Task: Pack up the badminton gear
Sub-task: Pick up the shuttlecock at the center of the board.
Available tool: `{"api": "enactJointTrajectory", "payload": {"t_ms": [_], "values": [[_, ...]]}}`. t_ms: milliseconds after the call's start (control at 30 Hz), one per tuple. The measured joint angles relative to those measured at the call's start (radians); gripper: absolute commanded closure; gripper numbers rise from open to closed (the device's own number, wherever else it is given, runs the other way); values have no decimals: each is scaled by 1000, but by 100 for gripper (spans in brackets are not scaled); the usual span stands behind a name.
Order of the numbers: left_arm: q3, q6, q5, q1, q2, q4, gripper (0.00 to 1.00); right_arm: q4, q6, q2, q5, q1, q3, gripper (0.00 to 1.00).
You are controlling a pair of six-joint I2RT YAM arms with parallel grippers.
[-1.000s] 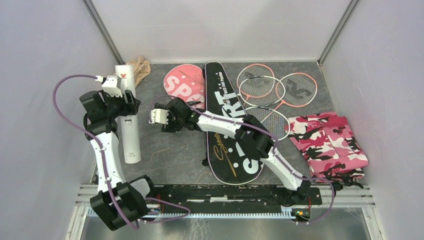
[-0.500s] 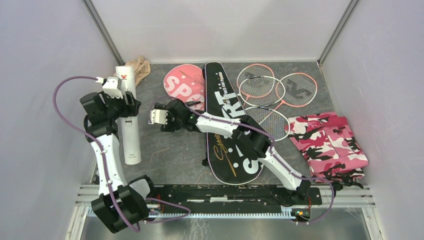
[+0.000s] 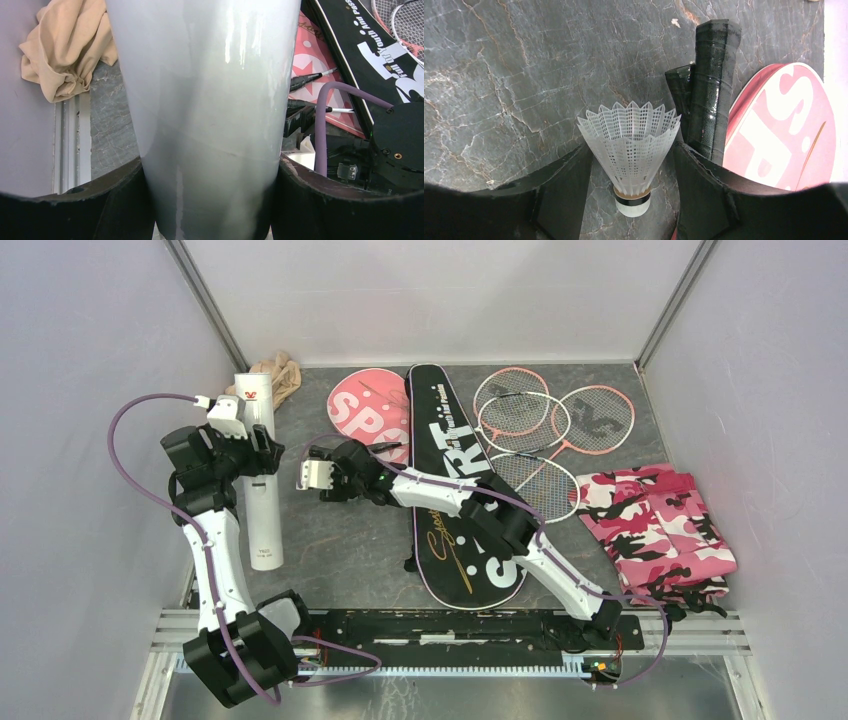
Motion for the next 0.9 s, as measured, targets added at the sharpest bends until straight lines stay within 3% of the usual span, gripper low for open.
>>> {"api": "enactJointTrajectory", "payload": {"t_ms": [400, 600, 900], "values": [[-1, 4, 4, 0, -2, 0, 98, 12, 17, 6, -20, -1, 0, 55], [-9, 11, 5, 0, -2, -1, 98, -38, 89, -16, -85, -16, -1, 60], [-10, 11, 45, 2, 8, -2, 98, -122, 246, -260, -260, -71, -96, 65]]}}
